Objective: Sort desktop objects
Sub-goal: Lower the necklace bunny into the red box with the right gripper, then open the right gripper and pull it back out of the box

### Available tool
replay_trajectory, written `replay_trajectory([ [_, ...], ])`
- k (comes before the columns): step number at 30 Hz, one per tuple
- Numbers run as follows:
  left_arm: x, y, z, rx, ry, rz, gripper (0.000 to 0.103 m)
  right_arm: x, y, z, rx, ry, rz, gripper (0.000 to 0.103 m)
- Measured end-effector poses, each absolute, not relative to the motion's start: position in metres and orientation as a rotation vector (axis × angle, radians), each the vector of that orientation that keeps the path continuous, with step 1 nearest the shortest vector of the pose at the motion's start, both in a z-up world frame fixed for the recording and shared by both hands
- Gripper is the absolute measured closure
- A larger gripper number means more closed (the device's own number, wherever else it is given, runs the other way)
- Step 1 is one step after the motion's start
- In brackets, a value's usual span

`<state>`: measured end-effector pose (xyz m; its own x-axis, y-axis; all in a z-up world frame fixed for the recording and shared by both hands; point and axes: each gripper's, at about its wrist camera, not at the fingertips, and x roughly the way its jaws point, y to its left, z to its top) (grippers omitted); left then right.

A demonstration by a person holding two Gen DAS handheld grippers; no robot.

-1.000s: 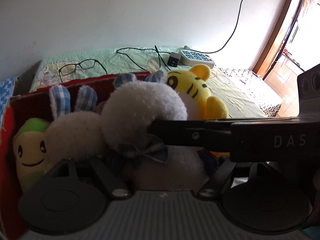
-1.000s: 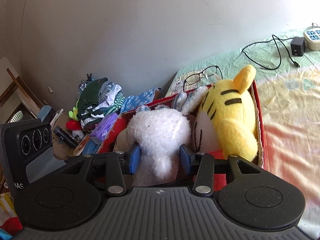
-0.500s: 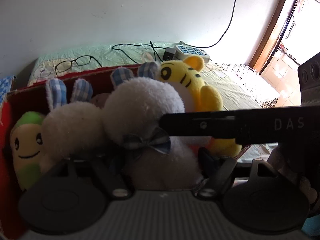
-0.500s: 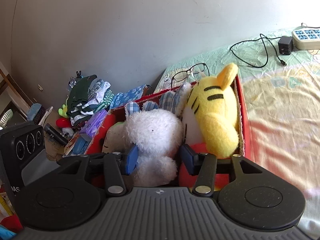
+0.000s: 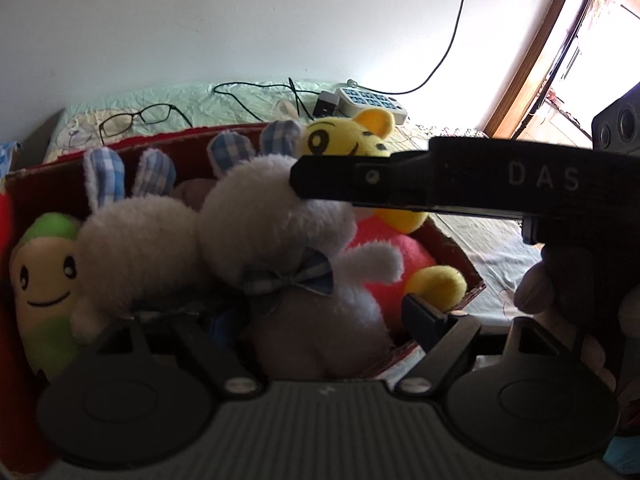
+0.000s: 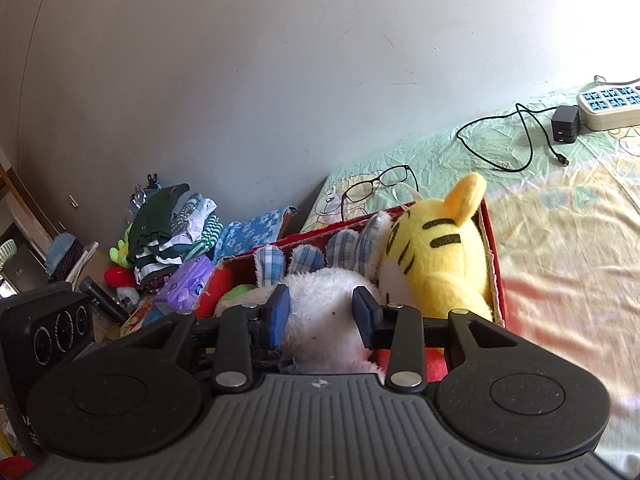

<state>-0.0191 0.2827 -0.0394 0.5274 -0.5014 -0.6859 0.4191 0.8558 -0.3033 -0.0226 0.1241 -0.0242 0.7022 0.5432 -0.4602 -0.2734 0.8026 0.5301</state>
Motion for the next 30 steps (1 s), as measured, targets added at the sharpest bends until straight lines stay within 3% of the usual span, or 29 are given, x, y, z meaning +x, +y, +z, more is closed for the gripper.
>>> replay_trajectory([
  [26,-0.014,0.287,-0.039,-0.098,0.871,-0.547,0.016,-0.022,0.113,-0.039,0.610,0.722,0.458,0.053],
  [30,-0.020,0.290,-0.025,-0.104,0.837,-0.517,0.010,-0.029,0.113,-0.028,0.595,0.702,0.463,0.053],
])
